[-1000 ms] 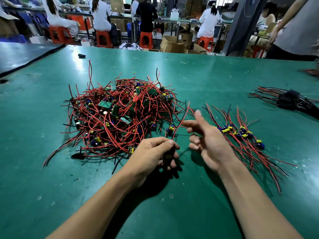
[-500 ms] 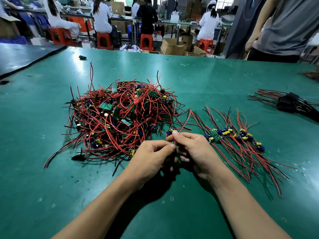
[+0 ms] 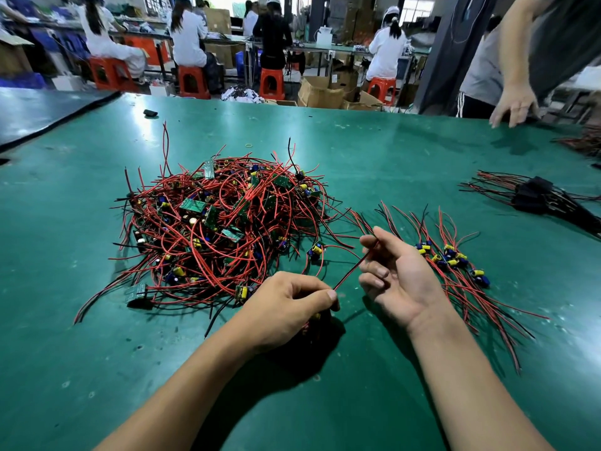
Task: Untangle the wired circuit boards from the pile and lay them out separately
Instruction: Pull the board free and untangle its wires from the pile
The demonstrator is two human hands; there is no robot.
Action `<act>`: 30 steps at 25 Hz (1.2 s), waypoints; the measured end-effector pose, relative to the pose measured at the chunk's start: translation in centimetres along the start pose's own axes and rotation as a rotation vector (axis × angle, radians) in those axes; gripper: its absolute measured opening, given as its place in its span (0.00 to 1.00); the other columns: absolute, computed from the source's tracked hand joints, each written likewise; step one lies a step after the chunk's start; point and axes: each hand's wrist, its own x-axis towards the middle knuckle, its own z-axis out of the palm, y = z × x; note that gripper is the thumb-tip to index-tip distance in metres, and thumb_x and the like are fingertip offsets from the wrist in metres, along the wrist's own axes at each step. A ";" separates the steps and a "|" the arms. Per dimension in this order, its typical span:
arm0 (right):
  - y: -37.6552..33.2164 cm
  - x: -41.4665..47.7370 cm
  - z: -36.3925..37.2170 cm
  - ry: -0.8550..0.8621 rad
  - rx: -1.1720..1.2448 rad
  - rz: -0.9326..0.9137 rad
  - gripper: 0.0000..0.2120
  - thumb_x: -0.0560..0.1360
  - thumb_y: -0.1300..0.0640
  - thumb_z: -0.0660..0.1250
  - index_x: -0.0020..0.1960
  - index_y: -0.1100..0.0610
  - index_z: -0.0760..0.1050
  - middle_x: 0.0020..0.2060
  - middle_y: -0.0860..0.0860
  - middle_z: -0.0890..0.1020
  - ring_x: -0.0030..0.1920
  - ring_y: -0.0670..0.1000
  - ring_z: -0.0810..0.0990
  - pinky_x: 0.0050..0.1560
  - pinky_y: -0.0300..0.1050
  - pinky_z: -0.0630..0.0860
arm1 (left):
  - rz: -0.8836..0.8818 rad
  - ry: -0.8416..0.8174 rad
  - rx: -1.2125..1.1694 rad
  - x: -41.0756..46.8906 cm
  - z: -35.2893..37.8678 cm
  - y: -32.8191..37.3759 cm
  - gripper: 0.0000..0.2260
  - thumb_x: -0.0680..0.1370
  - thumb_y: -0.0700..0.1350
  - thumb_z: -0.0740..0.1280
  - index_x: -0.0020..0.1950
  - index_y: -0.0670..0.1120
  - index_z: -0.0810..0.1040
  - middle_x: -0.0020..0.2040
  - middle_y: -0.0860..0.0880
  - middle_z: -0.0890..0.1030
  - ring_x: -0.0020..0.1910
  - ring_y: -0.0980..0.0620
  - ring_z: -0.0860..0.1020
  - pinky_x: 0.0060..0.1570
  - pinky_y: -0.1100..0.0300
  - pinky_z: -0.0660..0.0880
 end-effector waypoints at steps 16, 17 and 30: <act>3.2 -0.8 0.6 -0.439 -0.638 -0.059 0.26 0.64 0.45 0.81 0.60 0.50 0.83 0.50 0.58 0.77 0.46 0.58 0.69 0.43 0.45 0.61 | -0.091 0.193 -0.713 0.2 -0.3 0.5 0.18 0.76 0.47 0.68 0.63 0.41 0.71 0.36 0.38 0.78 0.24 0.51 0.75 0.23 0.63 0.71; 3.2 -0.9 0.6 -0.433 -0.616 -0.064 0.24 0.65 0.47 0.81 0.59 0.52 0.83 0.50 0.58 0.78 0.45 0.57 0.69 0.43 0.46 0.62 | -0.094 0.193 -0.722 0.3 -0.4 0.6 0.20 0.76 0.46 0.69 0.64 0.41 0.70 0.37 0.38 0.78 0.24 0.50 0.75 0.22 0.63 0.71; 2.3 -2.3 0.8 -0.553 -0.664 -0.038 0.12 0.73 0.56 0.74 0.56 0.56 0.82 0.48 0.58 0.85 0.43 0.53 0.82 0.50 0.52 0.75 | -0.121 0.079 -0.703 -0.2 -1.1 1.1 0.31 0.72 0.49 0.71 0.72 0.46 0.66 0.45 0.40 0.85 0.26 0.48 0.78 0.25 0.60 0.75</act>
